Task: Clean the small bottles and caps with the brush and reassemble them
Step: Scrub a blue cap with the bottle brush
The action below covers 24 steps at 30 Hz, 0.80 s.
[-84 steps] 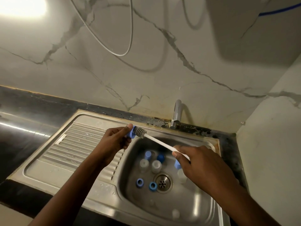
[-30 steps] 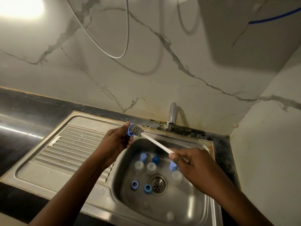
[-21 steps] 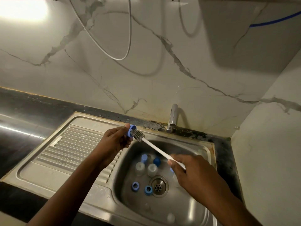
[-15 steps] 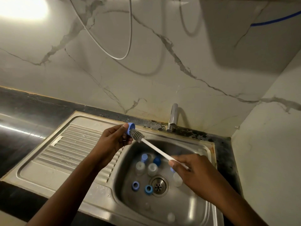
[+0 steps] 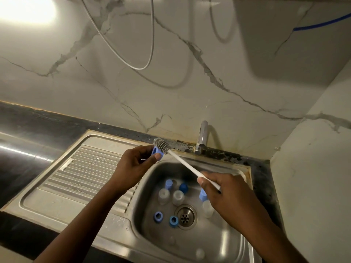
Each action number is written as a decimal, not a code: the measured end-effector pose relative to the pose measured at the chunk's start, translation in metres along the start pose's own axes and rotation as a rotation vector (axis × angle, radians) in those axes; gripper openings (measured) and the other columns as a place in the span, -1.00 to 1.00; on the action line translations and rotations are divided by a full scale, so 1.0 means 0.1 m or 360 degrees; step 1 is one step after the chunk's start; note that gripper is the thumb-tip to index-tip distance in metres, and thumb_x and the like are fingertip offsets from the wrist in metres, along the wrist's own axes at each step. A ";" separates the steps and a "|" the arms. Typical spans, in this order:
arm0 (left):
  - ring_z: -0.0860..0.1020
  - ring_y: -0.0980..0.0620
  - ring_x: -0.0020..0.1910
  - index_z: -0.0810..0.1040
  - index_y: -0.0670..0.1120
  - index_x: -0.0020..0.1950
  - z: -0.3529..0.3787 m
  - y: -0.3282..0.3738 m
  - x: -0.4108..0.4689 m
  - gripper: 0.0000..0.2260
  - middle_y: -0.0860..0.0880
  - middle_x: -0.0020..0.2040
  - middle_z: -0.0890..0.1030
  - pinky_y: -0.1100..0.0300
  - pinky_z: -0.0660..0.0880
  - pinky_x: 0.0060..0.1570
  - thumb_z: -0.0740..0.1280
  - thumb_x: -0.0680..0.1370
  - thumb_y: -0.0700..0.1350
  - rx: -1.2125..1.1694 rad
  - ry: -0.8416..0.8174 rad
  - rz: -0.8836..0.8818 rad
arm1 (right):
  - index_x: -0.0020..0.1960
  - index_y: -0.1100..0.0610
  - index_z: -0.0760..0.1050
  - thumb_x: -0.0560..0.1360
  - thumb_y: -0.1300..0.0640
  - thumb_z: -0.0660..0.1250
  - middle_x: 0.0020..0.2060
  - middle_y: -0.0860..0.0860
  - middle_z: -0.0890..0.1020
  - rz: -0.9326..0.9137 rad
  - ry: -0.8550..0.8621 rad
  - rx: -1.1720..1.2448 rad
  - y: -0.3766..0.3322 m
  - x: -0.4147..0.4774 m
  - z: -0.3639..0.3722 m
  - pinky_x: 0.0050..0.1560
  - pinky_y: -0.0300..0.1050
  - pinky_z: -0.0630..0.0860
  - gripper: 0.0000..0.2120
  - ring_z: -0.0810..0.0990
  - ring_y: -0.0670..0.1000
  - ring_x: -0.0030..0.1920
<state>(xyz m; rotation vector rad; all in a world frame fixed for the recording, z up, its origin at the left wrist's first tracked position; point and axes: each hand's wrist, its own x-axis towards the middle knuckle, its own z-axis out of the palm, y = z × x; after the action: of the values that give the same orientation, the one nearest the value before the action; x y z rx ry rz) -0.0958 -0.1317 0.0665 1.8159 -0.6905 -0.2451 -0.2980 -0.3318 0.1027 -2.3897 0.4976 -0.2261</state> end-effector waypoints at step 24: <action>0.70 0.03 0.14 0.67 0.04 0.31 0.02 -0.07 -0.04 -0.75 0.08 0.12 0.74 0.04 0.68 0.12 0.40 0.65 0.01 0.0045 -0.0001 0.0038 | 0.14 -0.16 0.64 0.64 -0.29 0.13 -0.25 -0.14 0.68 -0.0008 0.0048 -0.0162 -0.07 0.04 0.03 -0.02 -0.15 0.63 -0.63 0.66 -0.18 -0.21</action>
<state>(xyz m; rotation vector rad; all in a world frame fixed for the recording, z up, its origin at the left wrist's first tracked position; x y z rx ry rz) -0.0978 -0.1297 0.0585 1.8338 -0.7188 -0.2214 -0.2917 -0.3266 0.1049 -2.4901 0.5286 -0.2444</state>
